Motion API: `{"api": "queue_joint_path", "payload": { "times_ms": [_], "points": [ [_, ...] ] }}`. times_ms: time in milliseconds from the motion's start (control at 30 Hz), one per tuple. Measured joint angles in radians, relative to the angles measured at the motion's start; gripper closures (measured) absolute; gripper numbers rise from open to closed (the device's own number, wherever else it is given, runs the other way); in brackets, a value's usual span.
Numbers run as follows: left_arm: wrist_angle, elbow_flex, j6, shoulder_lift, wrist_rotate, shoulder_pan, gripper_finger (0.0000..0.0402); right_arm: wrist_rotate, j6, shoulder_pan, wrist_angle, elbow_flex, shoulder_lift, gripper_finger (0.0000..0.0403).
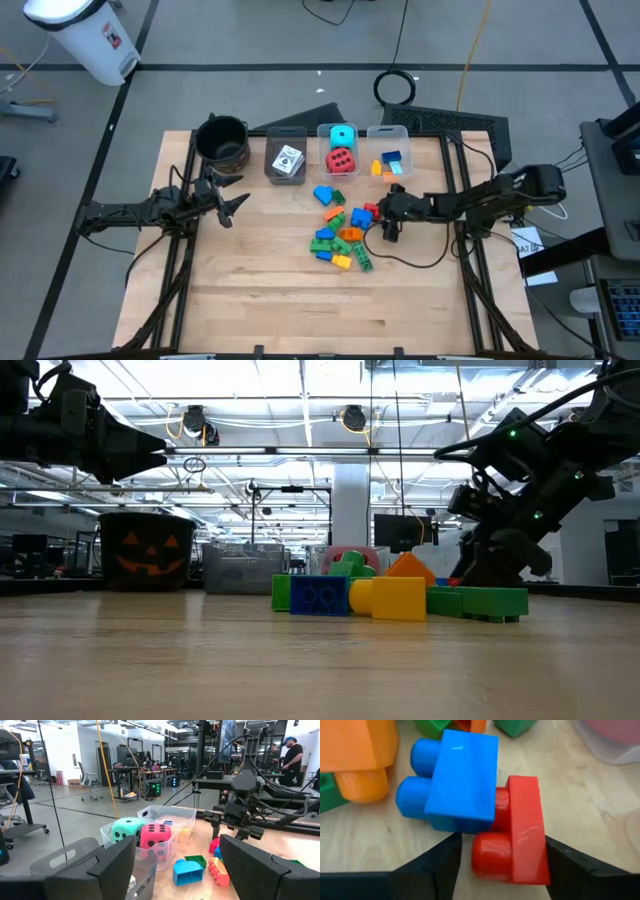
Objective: Pick & Place Toys
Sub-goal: Put the red two stud game piece into the right transparent bin
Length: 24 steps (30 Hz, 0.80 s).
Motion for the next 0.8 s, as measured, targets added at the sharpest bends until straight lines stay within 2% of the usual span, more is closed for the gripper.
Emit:
{"api": "queue_joint_path", "payload": {
  "times_ms": [300, 467, 600, 800],
  "points": [
    [0.001, 0.0, 0.0, 0.0, 0.0, 0.0, 0.011, -0.011, -0.037, -0.006, -0.015, 0.0, -0.034, 0.0282],
    [0.0, 0.0, 0.0, 0.0, 0.0, 0.0, 0.011, -0.009, -0.047, -0.006, -0.081, 0.0, -0.153, 0.0283],
    [0.0, 0.0, 0.0, 0.0, 0.001, 0.0, 0.011, 0.002, -0.021, -0.006, -0.133, 0.0, -0.28, 0.0261],
    [0.001, 0.0, 0.0, 0.0, 0.001, 0.0, 0.011, 0.226, 0.105, -0.042, -0.127, 0.017, -0.425, 0.0269]
  ]
}}
